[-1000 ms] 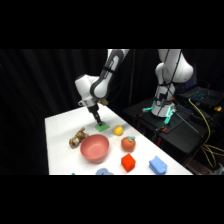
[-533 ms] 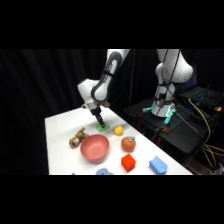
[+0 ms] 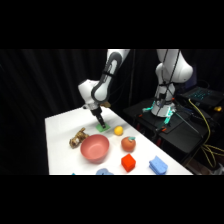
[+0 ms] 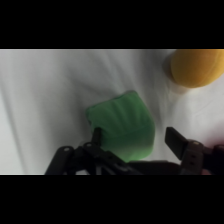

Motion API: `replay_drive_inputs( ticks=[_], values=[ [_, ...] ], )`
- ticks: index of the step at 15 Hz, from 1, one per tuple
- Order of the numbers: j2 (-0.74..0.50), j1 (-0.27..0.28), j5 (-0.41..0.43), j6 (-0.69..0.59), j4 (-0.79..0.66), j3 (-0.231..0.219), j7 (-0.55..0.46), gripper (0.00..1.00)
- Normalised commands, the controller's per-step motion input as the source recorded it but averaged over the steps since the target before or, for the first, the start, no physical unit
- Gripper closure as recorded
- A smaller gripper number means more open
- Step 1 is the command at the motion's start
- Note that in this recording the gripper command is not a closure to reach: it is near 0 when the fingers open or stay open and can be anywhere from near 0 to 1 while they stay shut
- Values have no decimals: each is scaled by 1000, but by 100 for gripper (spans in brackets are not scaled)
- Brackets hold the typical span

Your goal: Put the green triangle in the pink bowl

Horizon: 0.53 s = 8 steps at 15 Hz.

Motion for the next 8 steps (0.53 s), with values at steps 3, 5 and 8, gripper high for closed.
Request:
replay_drive_inputs(
  ticks=[3,5,8],
  values=[
    [-58,-86,170,41,-101,80,-210,100],
    [-62,-75,165,39,-99,76,-196,100],
    [-54,-66,156,37,-72,77,-191,100]
  ],
)
